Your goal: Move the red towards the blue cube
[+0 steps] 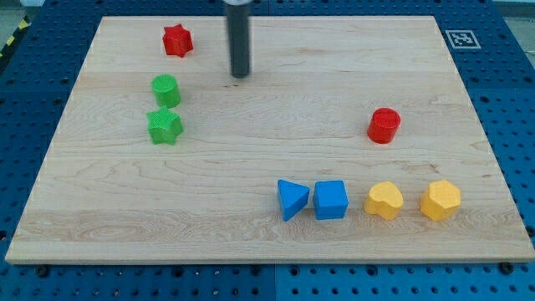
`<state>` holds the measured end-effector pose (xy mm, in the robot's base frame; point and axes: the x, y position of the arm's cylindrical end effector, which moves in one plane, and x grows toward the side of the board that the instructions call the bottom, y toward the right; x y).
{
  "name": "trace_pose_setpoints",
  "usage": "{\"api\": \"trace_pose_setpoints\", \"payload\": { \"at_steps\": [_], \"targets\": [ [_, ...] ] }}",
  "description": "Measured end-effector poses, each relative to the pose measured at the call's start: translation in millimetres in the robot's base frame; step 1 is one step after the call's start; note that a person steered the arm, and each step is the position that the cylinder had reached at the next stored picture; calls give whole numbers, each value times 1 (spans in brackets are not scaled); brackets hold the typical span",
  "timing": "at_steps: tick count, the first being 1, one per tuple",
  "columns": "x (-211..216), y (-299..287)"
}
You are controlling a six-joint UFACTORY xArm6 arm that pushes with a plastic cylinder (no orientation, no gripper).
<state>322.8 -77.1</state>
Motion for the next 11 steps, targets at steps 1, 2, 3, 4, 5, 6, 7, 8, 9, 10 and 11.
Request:
{"api": "trace_pose_setpoints", "payload": {
  "at_steps": [1,2,3,4,5,6,7,8,9,10,11],
  "targets": [
    [-11,-96],
    [-21,-180],
    [-75,-206],
    [-91,-188],
    [-90,-146],
    [-79,-87],
    [-46,-55],
    [-21,-31],
    [-19,-15],
    [-19,-25],
    [-17,-44]
  ]
}}
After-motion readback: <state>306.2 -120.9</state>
